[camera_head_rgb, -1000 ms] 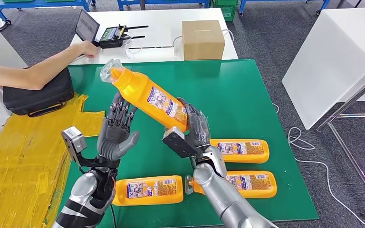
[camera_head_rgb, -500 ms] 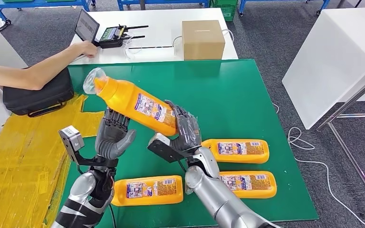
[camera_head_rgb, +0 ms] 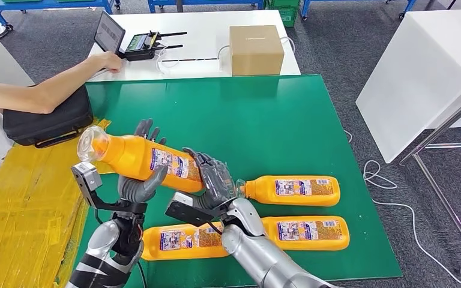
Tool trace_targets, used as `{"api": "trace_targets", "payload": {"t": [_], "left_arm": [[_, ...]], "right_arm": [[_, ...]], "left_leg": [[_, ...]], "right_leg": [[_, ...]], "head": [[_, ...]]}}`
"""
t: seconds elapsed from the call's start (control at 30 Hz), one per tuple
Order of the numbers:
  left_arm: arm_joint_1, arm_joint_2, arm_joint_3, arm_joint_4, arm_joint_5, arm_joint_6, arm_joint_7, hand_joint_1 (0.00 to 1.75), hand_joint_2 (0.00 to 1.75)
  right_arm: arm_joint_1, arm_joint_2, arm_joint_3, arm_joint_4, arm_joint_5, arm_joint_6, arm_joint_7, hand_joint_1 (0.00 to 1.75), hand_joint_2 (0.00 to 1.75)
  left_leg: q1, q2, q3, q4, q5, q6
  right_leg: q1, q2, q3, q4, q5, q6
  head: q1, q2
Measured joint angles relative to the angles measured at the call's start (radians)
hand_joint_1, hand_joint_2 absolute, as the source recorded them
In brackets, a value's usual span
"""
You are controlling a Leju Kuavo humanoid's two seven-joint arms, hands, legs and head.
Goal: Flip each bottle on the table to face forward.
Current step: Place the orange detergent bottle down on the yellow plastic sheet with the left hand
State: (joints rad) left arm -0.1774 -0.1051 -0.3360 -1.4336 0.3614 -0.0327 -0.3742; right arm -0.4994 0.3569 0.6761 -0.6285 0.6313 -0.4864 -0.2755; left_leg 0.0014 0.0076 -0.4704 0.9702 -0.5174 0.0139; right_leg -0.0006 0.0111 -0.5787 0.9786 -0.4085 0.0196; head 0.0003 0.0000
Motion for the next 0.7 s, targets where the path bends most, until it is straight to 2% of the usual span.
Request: {"api": "trace_targets", "payload": {"t": [0.1,0.13,0.33,0.7], "left_arm": [[0.011,-0.014,0.007,-0.001,0.033,0.045,-0.002,1.39,1.75],[0.014,-0.020,0.009,-0.002,0.042,0.066,-0.007,1.75,1.75],[0.042,-0.051,0.024,-0.048,0.069,0.148,-0.042,1.75,1.75],[0.053,-0.064,0.031,-0.082,0.075,0.164,-0.052,1.75,1.75]], "right_arm": [[0.000,0.002,0.011,0.011,-0.007,0.000,0.004,1.75,1.75],[0.001,0.002,0.012,0.013,-0.010,0.000,0.004,1.75,1.75],[0.015,0.008,0.017,0.015,-0.051,-0.002,-0.004,1.75,1.75],[0.025,0.004,0.016,-0.008,-0.092,-0.010,-0.035,1.75,1.75]], "left_leg": [[0.000,0.000,0.000,0.000,0.000,0.000],[0.000,0.000,0.000,0.000,0.000,0.000],[0.000,0.000,0.000,0.000,0.000,0.000],[0.000,0.000,0.000,0.000,0.000,0.000]], "right_leg": [[0.000,0.000,0.000,0.000,0.000,0.000],[0.000,0.000,0.000,0.000,0.000,0.000],[0.000,0.000,0.000,0.000,0.000,0.000],[0.000,0.000,0.000,0.000,0.000,0.000]], "head": [[0.000,0.000],[0.000,0.000],[0.000,0.000],[0.000,0.000]]}}
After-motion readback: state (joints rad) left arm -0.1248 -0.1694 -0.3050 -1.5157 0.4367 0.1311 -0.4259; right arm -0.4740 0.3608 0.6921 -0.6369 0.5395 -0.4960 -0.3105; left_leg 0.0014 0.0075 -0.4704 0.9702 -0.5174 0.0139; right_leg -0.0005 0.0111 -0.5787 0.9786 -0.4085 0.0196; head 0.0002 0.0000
